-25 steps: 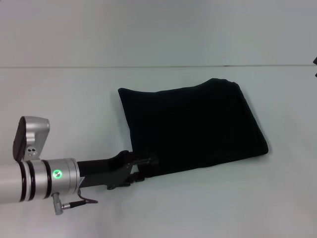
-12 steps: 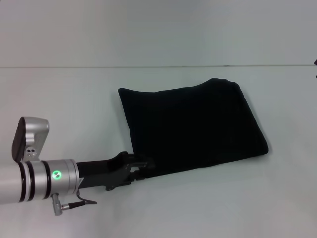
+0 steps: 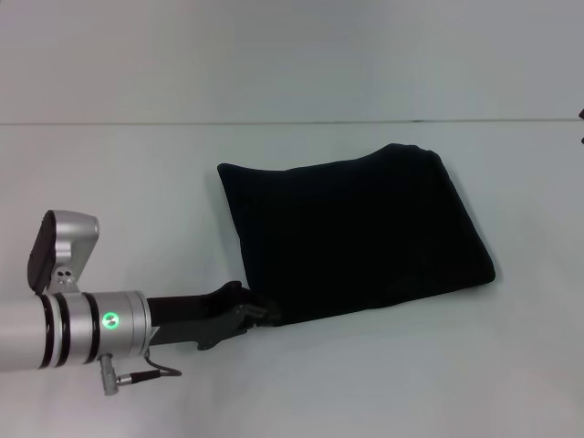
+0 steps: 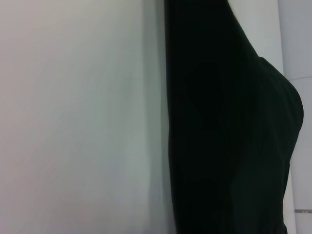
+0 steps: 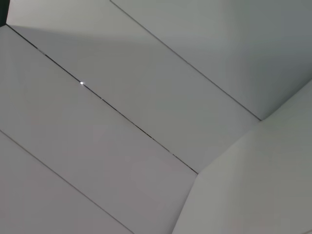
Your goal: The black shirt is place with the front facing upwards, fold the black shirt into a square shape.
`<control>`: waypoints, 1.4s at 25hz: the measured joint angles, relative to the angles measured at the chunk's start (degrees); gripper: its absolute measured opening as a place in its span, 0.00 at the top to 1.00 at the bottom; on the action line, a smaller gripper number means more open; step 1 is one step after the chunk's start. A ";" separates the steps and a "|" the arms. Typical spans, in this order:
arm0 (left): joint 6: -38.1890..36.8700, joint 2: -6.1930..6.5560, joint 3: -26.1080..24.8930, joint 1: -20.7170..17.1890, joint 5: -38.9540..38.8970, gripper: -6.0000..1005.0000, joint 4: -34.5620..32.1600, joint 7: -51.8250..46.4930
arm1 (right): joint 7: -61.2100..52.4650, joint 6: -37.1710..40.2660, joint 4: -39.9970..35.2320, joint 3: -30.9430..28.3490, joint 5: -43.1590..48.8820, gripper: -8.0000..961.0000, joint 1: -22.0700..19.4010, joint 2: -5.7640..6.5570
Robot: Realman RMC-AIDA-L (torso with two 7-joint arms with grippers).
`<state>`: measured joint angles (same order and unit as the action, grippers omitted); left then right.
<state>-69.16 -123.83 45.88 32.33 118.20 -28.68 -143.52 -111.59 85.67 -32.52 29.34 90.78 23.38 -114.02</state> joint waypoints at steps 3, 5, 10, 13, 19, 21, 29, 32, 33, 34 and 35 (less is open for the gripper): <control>-0.06 0.14 0.00 0.01 0.01 0.76 -0.10 -0.06 | -0.05 0.01 0.00 -0.28 0.00 0.02 0.00 -0.03; -0.28 0.31 0.00 -0.10 0.01 0.81 -0.19 -0.06 | -0.08 0.02 0.03 -0.48 0.00 0.02 0.00 -0.05; -1.13 1.21 -0.31 -1.13 -0.05 0.91 -0.75 0.17 | -0.11 0.03 0.63 -0.64 0.01 0.02 0.26 -0.06; -1.47 1.84 -0.58 -2.65 -0.67 0.98 -1.53 0.17 | -0.12 0.04 0.76 -0.92 0.00 0.02 0.41 -0.03; -3.35 2.10 -0.87 -6.57 -2.03 0.94 -4.79 0.03 | -0.21 -0.34 0.79 -1.07 0.01 0.02 0.52 -0.08; -4.01 2.16 -0.95 -7.27 -2.67 0.93 -5.29 0.21 | -0.21 -0.38 0.83 -1.07 0.02 0.02 0.52 -0.09; -10.28 4.55 -2.42 -7.06 -2.72 0.88 -4.42 5.41 | -1.43 -0.88 0.78 -0.41 4.20 0.02 1.40 0.58; -14.88 6.12 -5.03 -8.22 -2.45 0.86 -5.75 7.62 | -1.61 -1.04 0.36 -0.37 6.56 0.02 1.91 1.00; -16.62 6.53 -6.59 -8.67 -2.49 0.84 -6.19 8.34 | -1.18 -1.09 0.03 -0.31 7.20 0.02 1.98 1.07; -18.96 7.06 -9.40 -9.48 -2.69 0.82 -6.88 9.82 | -0.53 -1.09 -0.40 -0.24 7.93 0.02 1.99 1.15; -21.62 7.14 -12.37 -10.03 -3.25 0.81 -7.57 12.41 | 0.22 -0.90 -1.02 -0.04 8.87 0.02 2.01 1.18</control>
<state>-90.79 -116.69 33.51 22.31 114.95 -36.25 -131.11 -111.37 84.77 -33.54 29.30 99.65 25.38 -112.84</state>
